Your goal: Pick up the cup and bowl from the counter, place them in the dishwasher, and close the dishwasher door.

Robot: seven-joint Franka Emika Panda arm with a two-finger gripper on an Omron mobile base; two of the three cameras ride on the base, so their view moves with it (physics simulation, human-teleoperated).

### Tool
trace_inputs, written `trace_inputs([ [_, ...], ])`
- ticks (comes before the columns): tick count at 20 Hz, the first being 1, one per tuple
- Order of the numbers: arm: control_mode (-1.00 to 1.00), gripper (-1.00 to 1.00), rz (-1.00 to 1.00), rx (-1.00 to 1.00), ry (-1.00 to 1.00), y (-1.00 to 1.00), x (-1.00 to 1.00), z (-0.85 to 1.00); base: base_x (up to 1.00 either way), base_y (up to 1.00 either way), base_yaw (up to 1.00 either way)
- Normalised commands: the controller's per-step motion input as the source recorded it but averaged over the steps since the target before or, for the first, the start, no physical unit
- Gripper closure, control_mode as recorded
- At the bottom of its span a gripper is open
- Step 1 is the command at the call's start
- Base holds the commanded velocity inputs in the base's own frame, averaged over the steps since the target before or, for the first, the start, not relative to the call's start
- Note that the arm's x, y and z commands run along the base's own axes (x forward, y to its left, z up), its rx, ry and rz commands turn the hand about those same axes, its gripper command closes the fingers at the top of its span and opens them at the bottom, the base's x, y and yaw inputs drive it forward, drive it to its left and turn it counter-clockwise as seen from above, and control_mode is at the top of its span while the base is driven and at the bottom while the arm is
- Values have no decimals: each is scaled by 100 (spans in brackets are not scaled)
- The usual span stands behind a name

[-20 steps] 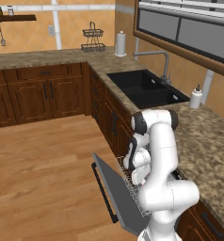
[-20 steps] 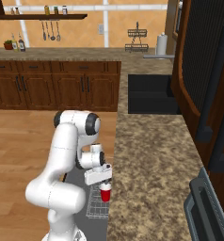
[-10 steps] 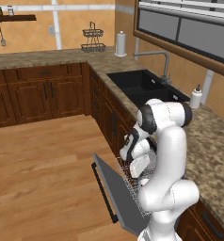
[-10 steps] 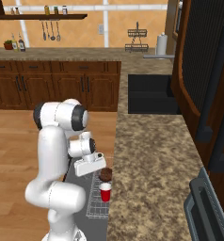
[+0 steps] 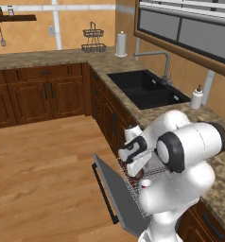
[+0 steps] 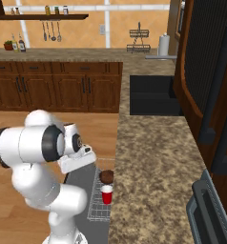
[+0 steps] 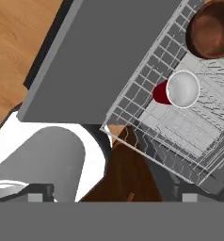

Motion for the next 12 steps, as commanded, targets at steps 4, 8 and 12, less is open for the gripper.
trace_inputs([
  [4,-100,-100,-17,0,-13,90,-38,82,0,0,0],
  [8,-100,-100,-15,0,-15,91,-16,15,0,0,0],
  [12,-100,-100,-11,-8,-4,76,0,11,0,0,0],
])
